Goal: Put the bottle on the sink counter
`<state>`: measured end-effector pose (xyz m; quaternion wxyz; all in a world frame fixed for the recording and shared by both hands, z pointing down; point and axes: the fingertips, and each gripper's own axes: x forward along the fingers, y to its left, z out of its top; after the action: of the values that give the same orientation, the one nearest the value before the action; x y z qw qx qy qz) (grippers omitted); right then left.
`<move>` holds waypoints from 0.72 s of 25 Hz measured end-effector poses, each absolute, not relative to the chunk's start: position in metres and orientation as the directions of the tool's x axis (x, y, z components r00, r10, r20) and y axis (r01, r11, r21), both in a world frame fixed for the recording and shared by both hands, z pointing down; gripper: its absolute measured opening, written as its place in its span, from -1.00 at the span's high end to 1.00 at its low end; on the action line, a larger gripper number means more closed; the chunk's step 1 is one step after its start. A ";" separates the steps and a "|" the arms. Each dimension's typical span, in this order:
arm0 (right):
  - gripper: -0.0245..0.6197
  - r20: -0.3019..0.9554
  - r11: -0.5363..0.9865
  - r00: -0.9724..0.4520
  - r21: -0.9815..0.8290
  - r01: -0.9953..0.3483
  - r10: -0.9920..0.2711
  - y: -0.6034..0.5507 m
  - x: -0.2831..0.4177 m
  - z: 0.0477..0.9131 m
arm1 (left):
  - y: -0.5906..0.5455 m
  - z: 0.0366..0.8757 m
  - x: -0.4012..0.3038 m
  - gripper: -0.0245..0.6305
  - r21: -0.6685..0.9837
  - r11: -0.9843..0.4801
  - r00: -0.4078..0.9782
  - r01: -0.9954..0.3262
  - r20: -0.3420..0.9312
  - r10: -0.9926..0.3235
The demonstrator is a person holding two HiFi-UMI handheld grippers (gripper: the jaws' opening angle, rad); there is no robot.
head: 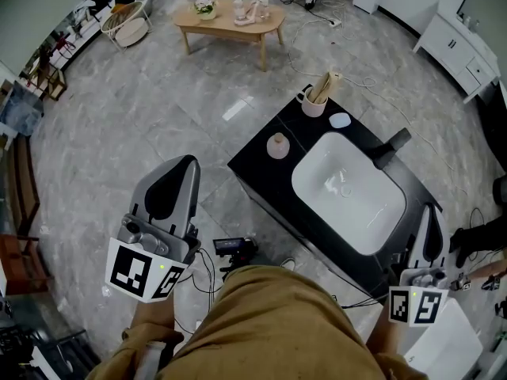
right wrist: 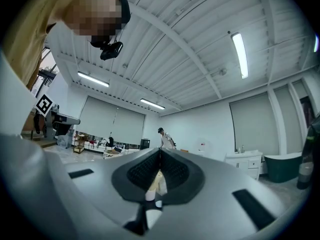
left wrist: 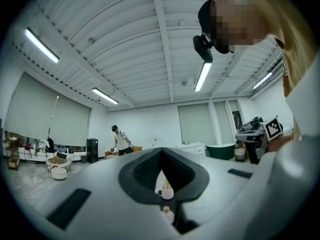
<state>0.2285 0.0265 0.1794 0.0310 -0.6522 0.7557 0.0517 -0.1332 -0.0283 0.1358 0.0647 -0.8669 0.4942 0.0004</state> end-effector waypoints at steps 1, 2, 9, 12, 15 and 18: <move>0.91 -0.114 0.142 -0.145 0.037 -0.989 -0.983 0.027 0.230 0.179 | -0.028 0.135 -0.135 0.92 -0.105 -0.500 0.508 -0.859 -0.069 -0.858; 0.91 -0.114 0.140 -0.143 0.036 -0.990 -0.983 0.027 0.231 0.178 | -0.027 0.134 -0.136 0.92 -0.099 -0.498 0.505 -0.862 -0.073 -0.860; 0.91 -0.108 0.126 -0.127 0.023 -0.992 -0.986 0.028 0.233 0.174 | -0.028 0.130 -0.136 0.92 -0.070 -0.498 0.502 -0.865 -0.091 -0.860; 0.91 -0.111 0.124 -0.125 0.017 -0.992 -0.986 0.028 0.232 0.173 | -0.029 0.133 -0.136 0.92 -0.059 -0.500 0.503 -0.864 -0.089 -0.860; 0.91 -0.115 0.119 -0.120 0.015 -0.993 -0.986 0.029 0.232 0.172 | -0.029 0.136 -0.137 0.92 -0.049 -0.502 0.504 -0.864 -0.085 -0.860; 0.91 -0.112 0.115 -0.115 0.013 -0.993 -0.987 0.029 0.231 0.173 | -0.031 0.138 -0.137 0.92 -0.040 -0.507 0.508 -0.861 -0.084 -0.857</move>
<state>0.2313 0.0294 0.1732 0.0376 -0.6640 0.7456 0.0424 -0.1366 -0.0308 0.1380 0.0385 -0.8676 0.4951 0.0267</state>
